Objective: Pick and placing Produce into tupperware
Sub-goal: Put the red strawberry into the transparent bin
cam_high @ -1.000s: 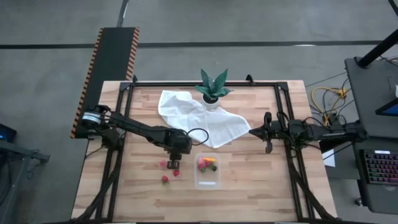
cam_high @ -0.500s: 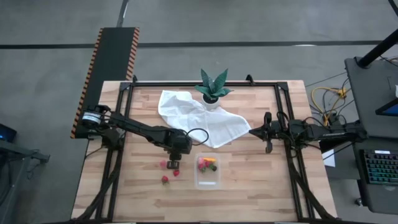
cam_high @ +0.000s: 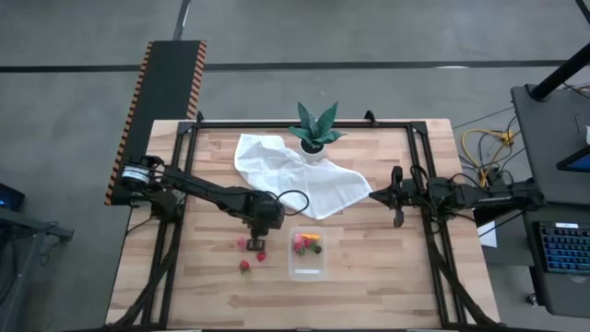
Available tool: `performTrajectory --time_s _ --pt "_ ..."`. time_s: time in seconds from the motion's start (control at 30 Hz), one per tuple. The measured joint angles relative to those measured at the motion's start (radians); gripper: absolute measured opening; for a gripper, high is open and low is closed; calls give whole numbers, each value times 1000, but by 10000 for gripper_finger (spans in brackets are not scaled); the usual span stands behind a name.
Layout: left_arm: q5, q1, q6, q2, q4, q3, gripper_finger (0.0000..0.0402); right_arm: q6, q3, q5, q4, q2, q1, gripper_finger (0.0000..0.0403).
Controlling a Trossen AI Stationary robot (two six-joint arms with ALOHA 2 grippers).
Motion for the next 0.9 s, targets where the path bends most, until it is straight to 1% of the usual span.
performTrajectory --time_s 0.07,0.27,0.67,0.9 --pt "17 0 -8 0 -3 0 2 0 0 0 0 0 0 9" --pt "18 0 -23 0 -4 0 1 0 0 0 0 0 0 9" --pt "17 0 11 0 -23 27 0 0 0 0 0 0 0 9" --pt "-21 0 34 -3 -119 80 0 0 0 0 0 0 0 9"
